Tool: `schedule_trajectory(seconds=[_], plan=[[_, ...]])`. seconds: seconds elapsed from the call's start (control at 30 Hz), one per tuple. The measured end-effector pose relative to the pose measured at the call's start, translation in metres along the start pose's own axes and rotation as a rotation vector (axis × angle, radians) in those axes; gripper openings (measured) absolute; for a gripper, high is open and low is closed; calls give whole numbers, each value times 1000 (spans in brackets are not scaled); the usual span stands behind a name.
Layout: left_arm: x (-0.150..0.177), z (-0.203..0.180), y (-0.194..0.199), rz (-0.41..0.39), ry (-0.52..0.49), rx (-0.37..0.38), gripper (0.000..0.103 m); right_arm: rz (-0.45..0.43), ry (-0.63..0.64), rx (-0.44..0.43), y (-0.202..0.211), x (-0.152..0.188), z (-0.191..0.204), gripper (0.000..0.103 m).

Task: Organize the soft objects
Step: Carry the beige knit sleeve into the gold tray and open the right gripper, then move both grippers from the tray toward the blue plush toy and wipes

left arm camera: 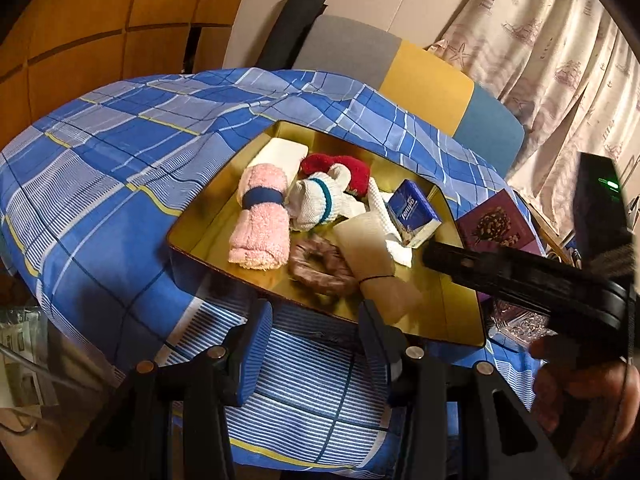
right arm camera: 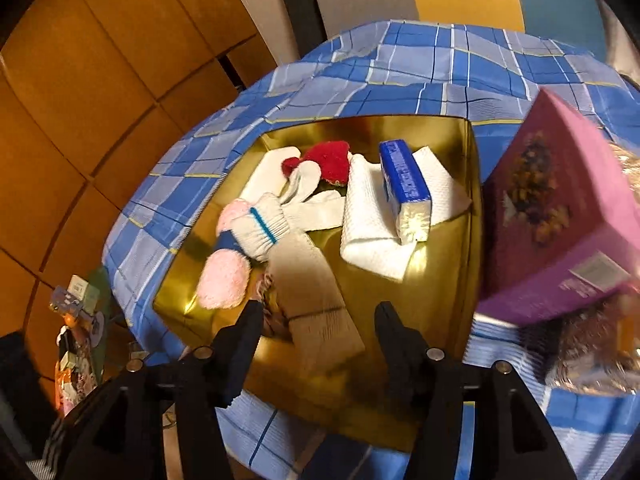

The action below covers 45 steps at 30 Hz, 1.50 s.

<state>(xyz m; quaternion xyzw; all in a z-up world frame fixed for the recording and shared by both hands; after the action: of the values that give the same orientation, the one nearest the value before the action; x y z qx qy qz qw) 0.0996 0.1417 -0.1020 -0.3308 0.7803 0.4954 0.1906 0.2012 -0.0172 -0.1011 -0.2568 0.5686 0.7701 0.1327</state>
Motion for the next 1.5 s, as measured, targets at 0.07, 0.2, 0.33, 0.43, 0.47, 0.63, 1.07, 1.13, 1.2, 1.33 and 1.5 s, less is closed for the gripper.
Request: schedule_trajectory(seconds=[0.07,0.2,0.33,0.43,0.47,0.63,1.07,1.13,1.2,1.33,1.5], plan=[[2,-1,-3,11,3,9,45,-17,5,-6,11,5,-1,60],[7,-8,-5,21,-11,40,45,-63,17,-27,39,15,-4,61],[11,-19,-6,21,-44,70,45,-155,41,-12,75,22,-12,62],[16,-30,-6,20,-82,92,45,-229,35,23,105,28,-27,64],[18,-34,-8,21,-102,99,45,-252,28,39,114,30,-34,65],[30,-49,-14,49,-159,116,45,-310,-63,102,147,38,-82,68],[62,-98,-26,150,-264,196,45,-284,-337,277,178,71,-215,70],[64,-108,-27,165,-274,215,45,-279,-355,292,178,75,-228,70],[65,-117,-26,172,-282,235,45,-282,-366,310,179,79,-240,70],[67,-137,-29,191,-299,260,45,-272,-370,335,177,82,-254,70],[72,-162,-33,219,-325,285,45,-253,-345,354,171,81,-267,71]])
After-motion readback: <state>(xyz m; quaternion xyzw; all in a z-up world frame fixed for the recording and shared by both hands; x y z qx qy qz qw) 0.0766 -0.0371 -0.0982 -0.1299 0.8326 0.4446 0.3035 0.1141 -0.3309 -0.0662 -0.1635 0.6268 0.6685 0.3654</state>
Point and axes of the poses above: each gripper's, at about its wrist camera, not at the fingertips, and y roughly against the way its jaws point, z to its left, x to its underside, the point moved 2 cm from there along -y, roughly the way its jaws point, and after that the axes turned 8 degrees about x, right-handed, at the moved point
